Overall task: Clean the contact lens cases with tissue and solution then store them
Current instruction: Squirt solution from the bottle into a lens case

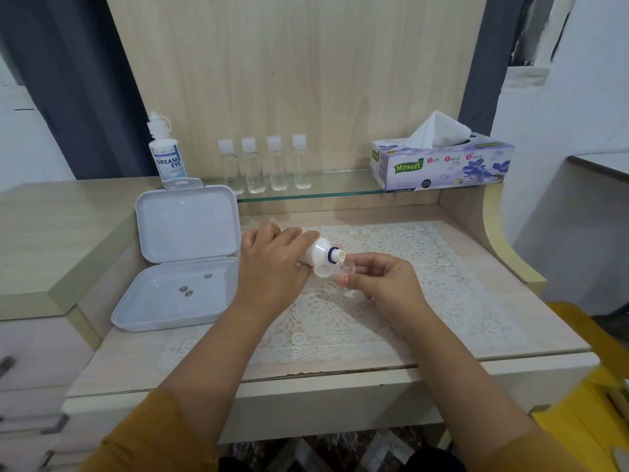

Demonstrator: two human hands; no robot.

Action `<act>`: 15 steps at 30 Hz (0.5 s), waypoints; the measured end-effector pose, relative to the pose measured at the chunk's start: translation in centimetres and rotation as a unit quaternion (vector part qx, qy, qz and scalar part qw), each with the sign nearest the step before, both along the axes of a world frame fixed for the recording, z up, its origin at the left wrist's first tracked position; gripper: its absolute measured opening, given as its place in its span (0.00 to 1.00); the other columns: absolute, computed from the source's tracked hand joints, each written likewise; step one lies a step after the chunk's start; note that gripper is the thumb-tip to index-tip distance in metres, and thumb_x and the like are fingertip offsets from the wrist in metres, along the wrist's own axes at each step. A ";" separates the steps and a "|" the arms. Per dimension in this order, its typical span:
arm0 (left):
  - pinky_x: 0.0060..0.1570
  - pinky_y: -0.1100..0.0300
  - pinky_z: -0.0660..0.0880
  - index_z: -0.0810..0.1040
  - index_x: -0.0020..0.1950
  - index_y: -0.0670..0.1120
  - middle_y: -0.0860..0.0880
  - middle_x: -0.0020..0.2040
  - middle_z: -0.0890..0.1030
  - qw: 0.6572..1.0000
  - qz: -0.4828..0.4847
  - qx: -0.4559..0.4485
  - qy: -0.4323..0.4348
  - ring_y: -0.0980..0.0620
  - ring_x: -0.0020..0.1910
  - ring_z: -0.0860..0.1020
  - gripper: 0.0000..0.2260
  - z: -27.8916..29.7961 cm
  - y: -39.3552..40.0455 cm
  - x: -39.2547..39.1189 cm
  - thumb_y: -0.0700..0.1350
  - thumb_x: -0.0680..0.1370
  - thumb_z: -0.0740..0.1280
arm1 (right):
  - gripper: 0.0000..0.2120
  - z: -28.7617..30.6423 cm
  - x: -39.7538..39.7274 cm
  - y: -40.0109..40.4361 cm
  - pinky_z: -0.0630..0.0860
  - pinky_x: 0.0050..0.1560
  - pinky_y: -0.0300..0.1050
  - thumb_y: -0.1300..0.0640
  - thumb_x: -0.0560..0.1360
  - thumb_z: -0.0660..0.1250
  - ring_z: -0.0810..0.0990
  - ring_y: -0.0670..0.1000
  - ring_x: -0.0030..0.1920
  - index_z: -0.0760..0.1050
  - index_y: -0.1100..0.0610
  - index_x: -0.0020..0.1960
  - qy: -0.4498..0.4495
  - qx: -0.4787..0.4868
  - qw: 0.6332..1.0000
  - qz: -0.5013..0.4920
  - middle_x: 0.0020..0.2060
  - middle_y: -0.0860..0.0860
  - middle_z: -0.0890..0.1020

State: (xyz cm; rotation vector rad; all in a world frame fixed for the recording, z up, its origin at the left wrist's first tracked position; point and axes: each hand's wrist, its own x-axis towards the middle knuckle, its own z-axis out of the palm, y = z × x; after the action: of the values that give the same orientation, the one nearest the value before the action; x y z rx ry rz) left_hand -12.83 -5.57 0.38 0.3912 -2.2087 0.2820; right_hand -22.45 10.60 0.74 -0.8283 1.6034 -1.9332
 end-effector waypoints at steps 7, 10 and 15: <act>0.49 0.56 0.57 0.81 0.56 0.54 0.57 0.46 0.83 0.995 0.004 0.098 0.002 0.49 0.46 0.71 0.19 -0.1 0.5 0.3 0.47 0.66 0.73 | 0.13 -0.1 -0.1 0.0 0.72 0.30 0.30 0.72 0.66 0.74 0.83 0.46 0.35 0.81 0.66 0.50 0.003 0.007 1.000 -0.006 0.41 0.58 0.85; 0.51 0.58 0.54 0.80 0.59 0.56 0.58 0.45 0.81 0.982 0.009 0.184 0.035 0.51 0.48 0.68 0.19 0.3 0.9 0.7 0.48 0.68 0.73 | 0.13 -0.2 -0.2 -0.1 0.72 0.31 0.29 0.72 0.66 0.74 0.83 0.45 0.34 0.81 0.66 0.51 0.002 0.012 1.000 -0.008 0.39 0.57 0.85; 0.54 0.53 0.62 0.80 0.59 0.56 0.66 0.38 0.65 0.946 0.010 0.302 0.119 0.54 0.47 0.63 0.21 1.5 2.5 2.1 0.47 0.67 0.77 | 0.14 -0.6 -0.4 -0.2 0.79 0.46 0.40 0.70 0.66 0.76 0.85 0.54 0.42 0.82 0.62 0.50 0.005 0.026 1.000 -0.004 0.42 0.58 0.85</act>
State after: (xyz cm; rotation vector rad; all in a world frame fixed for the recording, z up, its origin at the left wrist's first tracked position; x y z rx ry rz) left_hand -10.77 -3.05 1.93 0.7367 -2.0123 -0.4307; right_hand -22.85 10.41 0.18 -0.8131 1.6577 -1.8873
